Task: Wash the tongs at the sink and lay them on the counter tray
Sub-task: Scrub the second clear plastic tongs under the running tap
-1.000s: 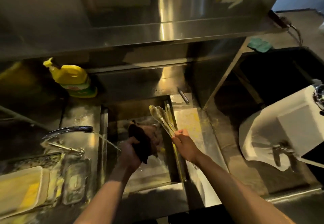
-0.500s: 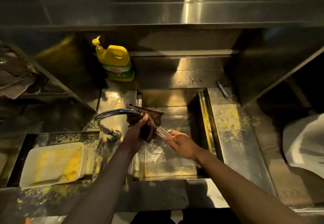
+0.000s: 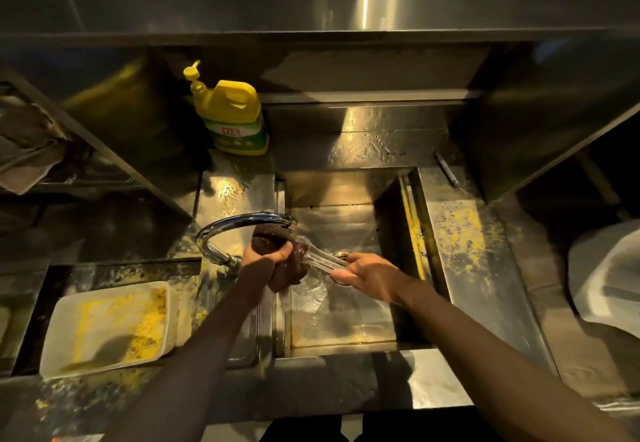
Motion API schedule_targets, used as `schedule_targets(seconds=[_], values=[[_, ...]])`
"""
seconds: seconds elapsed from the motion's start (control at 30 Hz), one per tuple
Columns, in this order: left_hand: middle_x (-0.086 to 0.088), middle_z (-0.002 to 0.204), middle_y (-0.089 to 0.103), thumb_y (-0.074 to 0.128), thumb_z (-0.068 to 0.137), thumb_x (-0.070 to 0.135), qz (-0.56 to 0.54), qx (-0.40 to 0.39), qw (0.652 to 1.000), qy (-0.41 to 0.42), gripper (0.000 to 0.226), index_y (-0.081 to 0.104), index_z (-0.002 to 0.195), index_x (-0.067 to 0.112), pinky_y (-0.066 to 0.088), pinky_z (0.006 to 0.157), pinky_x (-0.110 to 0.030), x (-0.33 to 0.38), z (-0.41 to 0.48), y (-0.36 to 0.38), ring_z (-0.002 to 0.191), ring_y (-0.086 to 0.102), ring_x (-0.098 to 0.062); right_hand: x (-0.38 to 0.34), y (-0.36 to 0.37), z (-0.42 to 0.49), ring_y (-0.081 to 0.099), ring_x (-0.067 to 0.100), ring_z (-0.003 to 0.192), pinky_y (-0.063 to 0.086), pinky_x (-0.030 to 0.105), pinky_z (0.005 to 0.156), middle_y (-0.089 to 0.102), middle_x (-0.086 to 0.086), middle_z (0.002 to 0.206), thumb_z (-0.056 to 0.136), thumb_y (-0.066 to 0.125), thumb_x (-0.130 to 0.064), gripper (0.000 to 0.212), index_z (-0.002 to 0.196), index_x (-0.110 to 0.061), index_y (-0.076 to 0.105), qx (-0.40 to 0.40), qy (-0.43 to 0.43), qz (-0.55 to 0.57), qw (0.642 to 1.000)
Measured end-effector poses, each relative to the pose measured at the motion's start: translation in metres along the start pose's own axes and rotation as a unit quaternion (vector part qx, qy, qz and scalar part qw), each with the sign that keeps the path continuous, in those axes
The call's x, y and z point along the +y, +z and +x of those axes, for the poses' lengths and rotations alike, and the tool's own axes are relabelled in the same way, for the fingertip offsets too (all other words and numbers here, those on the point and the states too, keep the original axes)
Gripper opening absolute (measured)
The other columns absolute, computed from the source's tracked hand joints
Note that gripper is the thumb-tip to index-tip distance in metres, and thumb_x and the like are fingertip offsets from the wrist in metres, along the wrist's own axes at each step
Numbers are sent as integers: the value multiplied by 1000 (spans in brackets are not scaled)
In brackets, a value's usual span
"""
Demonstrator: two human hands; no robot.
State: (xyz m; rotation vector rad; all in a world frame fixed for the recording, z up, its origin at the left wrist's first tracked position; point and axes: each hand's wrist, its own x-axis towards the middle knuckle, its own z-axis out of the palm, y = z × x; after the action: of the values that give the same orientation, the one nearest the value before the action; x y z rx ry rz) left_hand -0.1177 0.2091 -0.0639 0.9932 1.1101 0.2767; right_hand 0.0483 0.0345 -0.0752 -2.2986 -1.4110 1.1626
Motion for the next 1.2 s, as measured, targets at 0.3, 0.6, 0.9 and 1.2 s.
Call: schedule_targets(seconds=[0.3, 0.6, 0.9, 1.2], values=[[-18, 114, 71, 74, 83, 19, -69, -58, 996, -19, 39, 65, 118, 3, 52, 95, -50, 5, -8, 9, 106, 67, -37, -19, -10, 5, 51, 6, 91, 36, 24, 81, 50, -7, 99, 100, 42, -57, 51, 76, -18, 65, 0, -29, -28, 999], [-11, 95, 75, 68, 85, 2, -102, 25, 994, 11, 25, 63, 109, 7, 60, 65, -42, 3, 0, 0, 79, 74, -28, 17, -33, -22, 57, 9, 90, 46, 31, 89, 57, -6, 91, 90, 34, -73, 56, 62, -29, 56, 79, -23, -2, 997], [-20, 111, 67, 51, 95, 12, -170, -66, 978, -97, 25, 61, 114, -2, 55, 80, -40, 2, -10, 16, 99, 65, -30, -38, 25, -12, 48, 5, 67, 43, 26, 64, 51, -2, 78, 102, 42, -55, 53, 82, -11, 65, 36, -14, 199, 979], [-18, 110, 72, 73, 84, 16, -111, 13, 994, -18, 33, 67, 114, 2, 58, 85, -43, -8, 1, 25, 95, 71, -32, -29, 19, -9, 56, 19, 72, 50, 46, 73, 54, 4, 83, 92, 39, -71, 64, 73, -15, 64, 64, -37, 188, 979]])
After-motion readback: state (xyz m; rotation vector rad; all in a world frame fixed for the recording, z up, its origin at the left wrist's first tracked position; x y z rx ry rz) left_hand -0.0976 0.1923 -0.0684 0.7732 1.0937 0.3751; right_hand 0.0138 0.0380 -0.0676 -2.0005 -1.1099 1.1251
